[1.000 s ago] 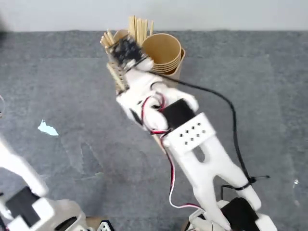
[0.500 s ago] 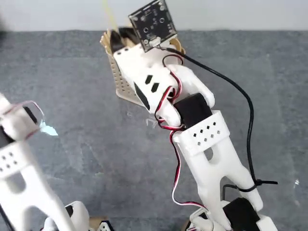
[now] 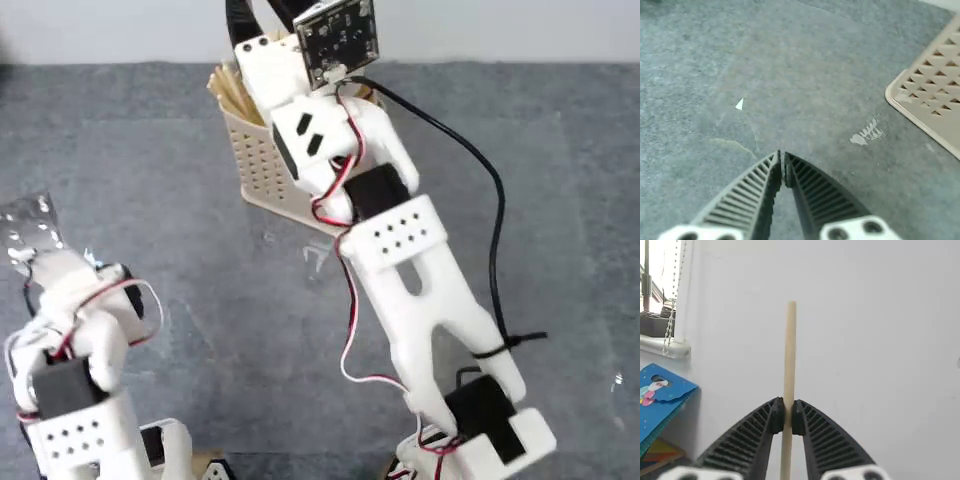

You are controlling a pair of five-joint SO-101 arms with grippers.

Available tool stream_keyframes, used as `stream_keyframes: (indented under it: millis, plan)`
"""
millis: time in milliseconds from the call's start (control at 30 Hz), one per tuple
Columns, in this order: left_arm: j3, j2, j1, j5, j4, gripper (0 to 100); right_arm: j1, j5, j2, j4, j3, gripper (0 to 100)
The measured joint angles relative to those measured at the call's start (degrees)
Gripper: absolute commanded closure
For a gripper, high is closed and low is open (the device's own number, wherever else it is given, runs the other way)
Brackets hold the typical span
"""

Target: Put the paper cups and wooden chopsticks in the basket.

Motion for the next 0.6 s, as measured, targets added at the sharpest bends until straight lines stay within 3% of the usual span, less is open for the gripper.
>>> stream_keyframes:
  millis: [233, 433, 600]
  plan:
    - [5.89, -7.56, 2.99, 0.00, 0.00, 99, 0.26, 0.00, 6.77, -4.31, 0.00, 97.1]
    - [10.46, -15.82, 5.27, 0.00, 0.00, 99, 0.88, 0.00, 7.47, -2.81, 0.00, 83.0]
    - [14.15, -22.77, 6.68, 0.00, 0.00, 99, 0.97, 0.00, 7.21, 0.97, 0.00, 87.3]
